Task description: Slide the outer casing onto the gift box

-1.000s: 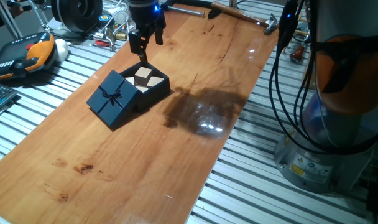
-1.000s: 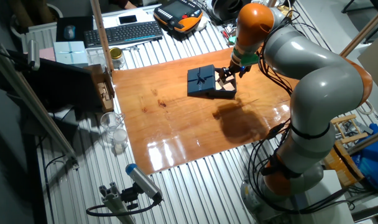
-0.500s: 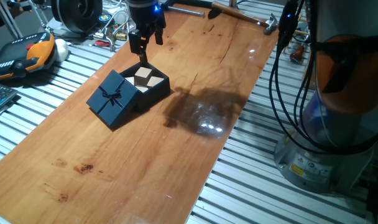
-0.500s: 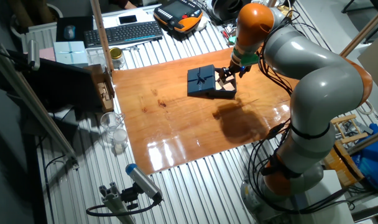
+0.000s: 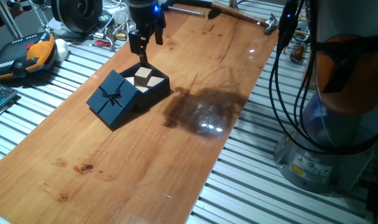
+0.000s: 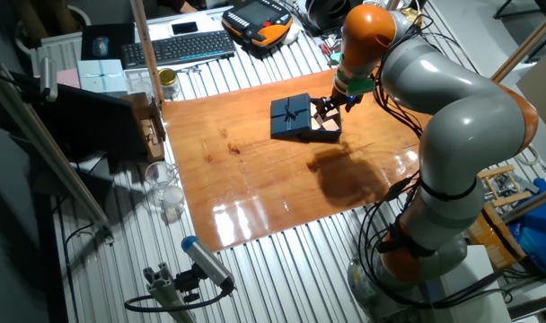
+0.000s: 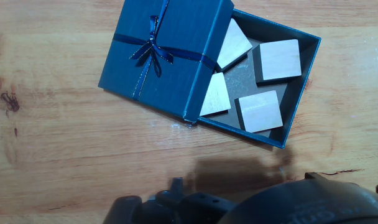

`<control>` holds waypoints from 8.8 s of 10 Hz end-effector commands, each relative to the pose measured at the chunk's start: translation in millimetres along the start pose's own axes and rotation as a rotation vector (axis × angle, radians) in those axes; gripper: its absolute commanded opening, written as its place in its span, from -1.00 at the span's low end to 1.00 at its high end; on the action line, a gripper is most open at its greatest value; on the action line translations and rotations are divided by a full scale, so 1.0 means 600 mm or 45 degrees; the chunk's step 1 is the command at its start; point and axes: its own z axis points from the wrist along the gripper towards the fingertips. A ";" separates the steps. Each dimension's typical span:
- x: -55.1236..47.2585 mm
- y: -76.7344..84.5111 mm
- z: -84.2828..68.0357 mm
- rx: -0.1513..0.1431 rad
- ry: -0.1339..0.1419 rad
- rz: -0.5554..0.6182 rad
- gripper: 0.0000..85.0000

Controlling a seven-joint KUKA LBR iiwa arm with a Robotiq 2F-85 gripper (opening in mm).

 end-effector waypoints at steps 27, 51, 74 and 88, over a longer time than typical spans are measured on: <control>-0.025 0.064 0.079 0.059 -0.023 0.244 -1.00; -0.036 0.141 0.086 0.073 -0.020 0.272 -1.00; -0.125 0.268 0.208 0.078 -0.096 0.406 -1.00; -0.145 0.299 0.255 0.067 -0.119 0.389 -1.00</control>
